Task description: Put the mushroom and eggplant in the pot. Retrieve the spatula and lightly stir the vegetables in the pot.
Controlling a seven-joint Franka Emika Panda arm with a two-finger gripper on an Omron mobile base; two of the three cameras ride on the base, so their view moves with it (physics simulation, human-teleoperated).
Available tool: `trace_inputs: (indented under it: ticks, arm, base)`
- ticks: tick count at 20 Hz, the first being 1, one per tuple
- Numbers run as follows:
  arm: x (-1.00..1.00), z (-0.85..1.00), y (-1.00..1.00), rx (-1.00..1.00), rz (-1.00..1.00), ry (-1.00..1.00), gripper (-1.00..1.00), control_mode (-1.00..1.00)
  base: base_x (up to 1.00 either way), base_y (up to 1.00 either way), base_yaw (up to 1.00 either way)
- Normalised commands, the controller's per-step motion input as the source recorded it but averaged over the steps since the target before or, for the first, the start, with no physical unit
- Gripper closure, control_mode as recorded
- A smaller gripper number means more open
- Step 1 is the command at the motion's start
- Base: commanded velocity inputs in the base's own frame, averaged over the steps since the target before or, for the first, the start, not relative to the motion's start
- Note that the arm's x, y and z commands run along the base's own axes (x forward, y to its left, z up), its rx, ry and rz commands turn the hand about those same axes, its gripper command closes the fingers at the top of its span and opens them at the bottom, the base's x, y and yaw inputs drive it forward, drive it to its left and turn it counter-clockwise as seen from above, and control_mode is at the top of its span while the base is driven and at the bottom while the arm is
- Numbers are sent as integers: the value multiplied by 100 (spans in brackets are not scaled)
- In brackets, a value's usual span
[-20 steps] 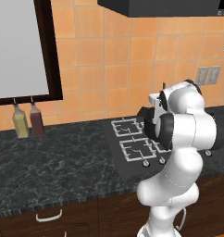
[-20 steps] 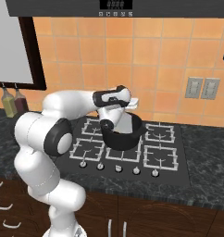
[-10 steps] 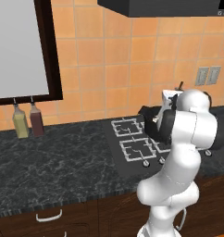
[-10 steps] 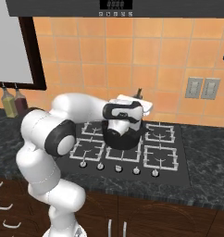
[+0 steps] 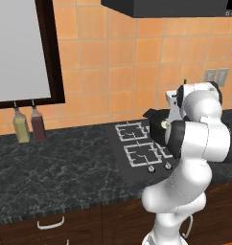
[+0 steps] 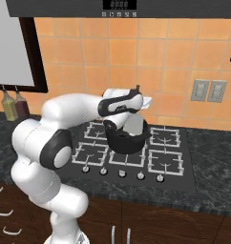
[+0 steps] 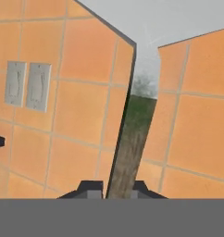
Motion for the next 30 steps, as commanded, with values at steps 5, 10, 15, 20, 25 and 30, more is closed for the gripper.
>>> trace_inputs:
  ticks: [5, 10, 15, 20, 25, 30]
  arm:
    - [0, 3, 47, -5, -2, 7, 100, -100]
    - [7, -46, 1, 2, -7, -2, 100, -100]
    - [45, -46, 39, 1, 0, -8, 100, -100]
    - [16, -7, 27, 0, 0, -3, 100, -100]
    - [3, -14, 21, 3, 0, -17, 100, -100]
    - [38, -34, 37, 14, 0, -26, 100, -100]
  base:
    - [0, 0, 0]
    - [0, 0, 0]
    - [0, 0, 0]
    - [0, 0, 0]
    - [0, 0, 0]
    - [0, 0, 0]
